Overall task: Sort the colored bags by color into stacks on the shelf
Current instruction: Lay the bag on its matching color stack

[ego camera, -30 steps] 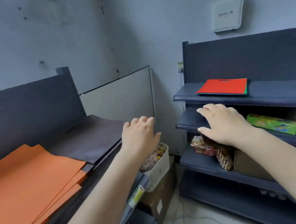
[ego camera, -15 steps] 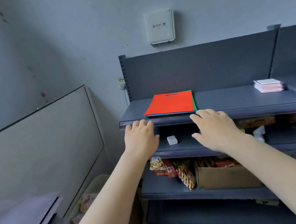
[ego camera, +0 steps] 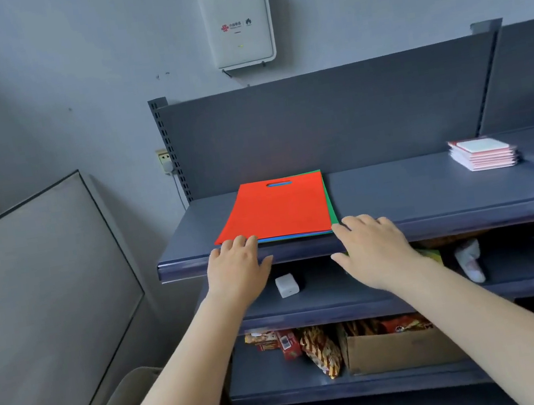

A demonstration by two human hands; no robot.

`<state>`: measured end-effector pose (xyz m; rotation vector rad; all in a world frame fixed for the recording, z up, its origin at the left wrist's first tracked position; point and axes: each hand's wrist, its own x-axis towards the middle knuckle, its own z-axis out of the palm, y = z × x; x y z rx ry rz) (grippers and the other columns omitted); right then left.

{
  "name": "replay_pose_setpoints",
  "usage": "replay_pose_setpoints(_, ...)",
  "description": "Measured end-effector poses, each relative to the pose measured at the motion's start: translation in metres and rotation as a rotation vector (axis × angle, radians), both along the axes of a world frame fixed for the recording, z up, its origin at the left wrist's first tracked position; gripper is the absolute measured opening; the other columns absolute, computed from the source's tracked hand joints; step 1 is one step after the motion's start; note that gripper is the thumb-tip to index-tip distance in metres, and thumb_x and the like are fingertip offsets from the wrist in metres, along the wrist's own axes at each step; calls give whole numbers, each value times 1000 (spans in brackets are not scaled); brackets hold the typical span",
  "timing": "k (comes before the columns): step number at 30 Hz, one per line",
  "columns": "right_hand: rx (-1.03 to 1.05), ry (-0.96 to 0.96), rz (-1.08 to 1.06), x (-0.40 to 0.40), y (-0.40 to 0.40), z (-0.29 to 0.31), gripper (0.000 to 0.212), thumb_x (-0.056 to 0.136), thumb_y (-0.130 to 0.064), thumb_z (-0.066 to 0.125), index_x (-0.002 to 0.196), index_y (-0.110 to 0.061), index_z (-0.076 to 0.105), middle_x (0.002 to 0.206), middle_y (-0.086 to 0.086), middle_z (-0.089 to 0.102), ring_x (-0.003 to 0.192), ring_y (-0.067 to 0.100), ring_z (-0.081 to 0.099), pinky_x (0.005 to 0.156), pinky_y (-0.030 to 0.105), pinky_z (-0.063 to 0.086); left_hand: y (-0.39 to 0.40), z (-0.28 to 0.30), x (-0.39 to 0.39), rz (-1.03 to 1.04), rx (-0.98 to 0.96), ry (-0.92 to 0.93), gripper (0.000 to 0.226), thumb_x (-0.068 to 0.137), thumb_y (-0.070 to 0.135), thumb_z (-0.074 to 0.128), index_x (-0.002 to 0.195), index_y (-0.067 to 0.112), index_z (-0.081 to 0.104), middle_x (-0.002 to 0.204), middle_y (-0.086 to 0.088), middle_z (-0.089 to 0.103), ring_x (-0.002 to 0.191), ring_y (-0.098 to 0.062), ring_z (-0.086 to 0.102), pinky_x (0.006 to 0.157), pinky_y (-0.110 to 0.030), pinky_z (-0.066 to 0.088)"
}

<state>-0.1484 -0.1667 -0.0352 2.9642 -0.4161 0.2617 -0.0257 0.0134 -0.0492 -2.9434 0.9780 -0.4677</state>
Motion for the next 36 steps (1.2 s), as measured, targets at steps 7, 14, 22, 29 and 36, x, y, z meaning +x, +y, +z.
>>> replay_pose_setpoints(7, 80, 24, 63, 64, -54, -16, 49, 99, -47, 34, 137, -17, 38, 137, 2, 46, 126, 25, 42, 99, 38, 36, -32, -24, 63, 130, -65, 74, 46, 97, 50, 36, 130, 19, 48, 129, 1, 54, 121, -24, 47, 94, -35, 35)
replay_pose_setpoints(14, 122, 78, 68, 118, -81, -33, 49, 100, -47, 32, 137, -16, 39, 137, 3, 45, 125, 25, 42, 98, 38, 36, -48, -41, 114, 196, -102, 143, 46, 96, 54, 34, 124, 23, 53, 127, 4, 55, 120, -23, 48, 94, -34, 34)
replay_pose_setpoints(22, 385, -6, -179, 153, -102, -53, 44, 94, -51, 44, 107, -11, 57, 105, 6, 56, 107, 27, 53, 85, 35, 43, -50, -57, 153, 87, -208, 286, 47, 96, 50, 42, 135, 24, 52, 145, 4, 45, 134, -17, 37, 109, -29, 27)
replay_pose_setpoints(29, 777, -305, -330, 156, -105, -62, 25, 79, -33, 74, 85, -14, 59, 62, -7, 55, 72, 21, 55, 62, 30, 36, -47, -59, 154, -23, -137, 326, 57, 95, 58, 30, 147, 35, 30, 156, 12, 22, 145, -8, 15, 117, -27, 11)
replay_pose_setpoints(36, 741, -456, -327, 154, -123, -63, 7, 88, -6, 60, 81, -5, 60, 73, 9, 63, 73, 32, 55, 61, 36, 36, -57, -57, 164, -105, -191, 387, 56, 94, 55, 38, 144, 30, 38, 153, 12, 29, 141, -8, 24, 115, -29, 18)
